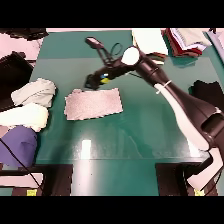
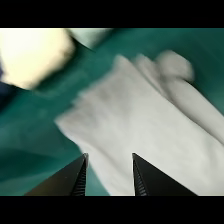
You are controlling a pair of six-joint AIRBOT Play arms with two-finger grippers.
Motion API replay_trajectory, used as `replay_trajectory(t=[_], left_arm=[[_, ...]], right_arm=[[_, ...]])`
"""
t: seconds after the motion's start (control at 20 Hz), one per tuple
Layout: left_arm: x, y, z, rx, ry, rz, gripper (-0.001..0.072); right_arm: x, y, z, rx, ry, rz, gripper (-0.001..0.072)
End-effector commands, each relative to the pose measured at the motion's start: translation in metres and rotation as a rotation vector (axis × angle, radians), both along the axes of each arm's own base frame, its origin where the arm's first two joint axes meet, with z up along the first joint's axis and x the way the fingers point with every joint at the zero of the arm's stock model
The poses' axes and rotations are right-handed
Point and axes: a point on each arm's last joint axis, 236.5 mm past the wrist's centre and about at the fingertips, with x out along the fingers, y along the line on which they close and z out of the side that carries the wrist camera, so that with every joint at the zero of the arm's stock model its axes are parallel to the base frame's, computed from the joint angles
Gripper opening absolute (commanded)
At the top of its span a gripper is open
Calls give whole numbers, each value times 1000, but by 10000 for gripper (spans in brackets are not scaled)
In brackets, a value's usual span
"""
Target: Fold the shirts.
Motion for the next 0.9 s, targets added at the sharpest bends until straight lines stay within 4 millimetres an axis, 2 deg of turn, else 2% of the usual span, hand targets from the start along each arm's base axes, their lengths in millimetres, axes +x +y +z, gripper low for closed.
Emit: replay_trajectory(t=[0.0,0.05,0.1,0.15,0.2,0.25,0.3,0.4,0.55,0.7,0.8,0.85], left_arm=[[-4,-10,-11,18,24,-30,20],[-4,-16,-12,24,20,-45,20],[-4,-23,-11,28,12,-62,20],[-4,-30,-9,26,2,-74,20],[-4,-35,-8,23,-8,-81,20],[-3,-39,-5,22,-19,-88,20],[-3,-42,-4,16,-27,-92,20],[-2,-48,-1,12,-40,-99,20],[-3,-48,-4,12,-28,-103,20],[-4,-48,-4,11,-27,-103,20],[-4,-49,-4,8,-24,-106,20],[-5,-50,-5,4,-20,-109,20]], right_arm=[[22,-106,-54,-179,125,-198,323],[21,-134,-71,-196,177,-254,325],[18,-162,-91,-215,228,-309,371],[13,-183,-112,-218,290,-360,554],[6,-190,-127,-183,370,-398,598],[0,-191,-140,-135,455,-430,598],[-4,-185,-150,-75,525,-450,597],[-5,-160,-161,31,591,-435,596],[1,-111,-166,170,617,-437,594],[2,-67,-167,238,618,-401,544],[5,-45,-162,241,593,-341,359],[9,-37,-158,239,564,-314,219]])
